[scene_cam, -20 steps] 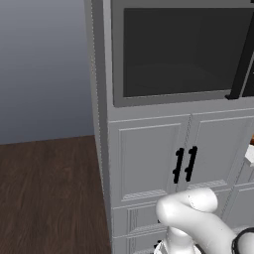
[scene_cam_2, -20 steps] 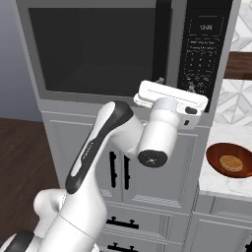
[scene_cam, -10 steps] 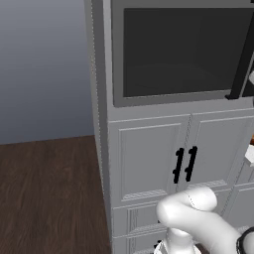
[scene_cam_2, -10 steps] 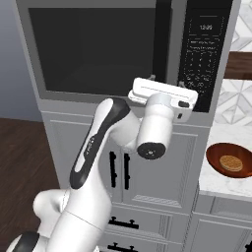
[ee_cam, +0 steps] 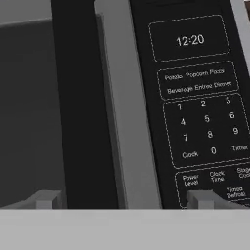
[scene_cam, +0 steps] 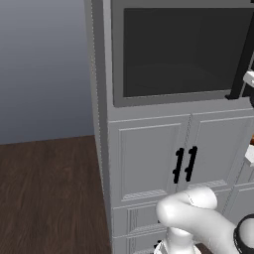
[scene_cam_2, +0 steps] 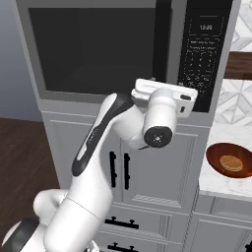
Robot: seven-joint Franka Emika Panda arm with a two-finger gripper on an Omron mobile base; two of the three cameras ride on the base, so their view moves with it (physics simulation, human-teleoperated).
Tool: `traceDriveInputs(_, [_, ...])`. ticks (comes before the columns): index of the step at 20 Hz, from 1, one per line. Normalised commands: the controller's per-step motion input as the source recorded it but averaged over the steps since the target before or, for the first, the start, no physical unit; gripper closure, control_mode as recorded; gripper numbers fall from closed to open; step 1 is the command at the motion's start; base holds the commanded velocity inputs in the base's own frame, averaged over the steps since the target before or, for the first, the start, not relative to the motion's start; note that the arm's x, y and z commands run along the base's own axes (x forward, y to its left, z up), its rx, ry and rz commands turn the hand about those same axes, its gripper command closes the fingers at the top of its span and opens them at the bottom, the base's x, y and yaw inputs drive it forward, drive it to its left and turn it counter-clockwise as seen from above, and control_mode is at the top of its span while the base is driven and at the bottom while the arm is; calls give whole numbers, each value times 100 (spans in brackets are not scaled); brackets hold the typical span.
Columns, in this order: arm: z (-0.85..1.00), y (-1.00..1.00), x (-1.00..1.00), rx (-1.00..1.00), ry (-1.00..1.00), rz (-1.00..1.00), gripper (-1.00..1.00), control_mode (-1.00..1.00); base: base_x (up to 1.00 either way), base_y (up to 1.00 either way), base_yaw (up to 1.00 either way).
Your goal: Open the microwave, place the bowl with waffle inside the microwave, then close the microwave door and turn it on.
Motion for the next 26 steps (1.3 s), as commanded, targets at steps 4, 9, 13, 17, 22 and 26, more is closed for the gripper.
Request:
traceDriveInputs(4, [0,0,0,-7,10,0,-100,-100,0,0,0])
traceDriveInputs(9, [0,6,0,-6,0,0,-100,-100,0,0,0])
traceDriveInputs(13, [0,31,-3,-10,-1,0,-100,-100,0,0,0])
traceDriveInputs(17, [0,26,0,-5,0,0,-100,-100,0,0,0])
traceDriveInputs(22, [0,10,11,-1,0,0,-100,-100,0,0,0])
traceDriveInputs(26, [0,0,18,0,0,0,-100,-100,0,0,0])
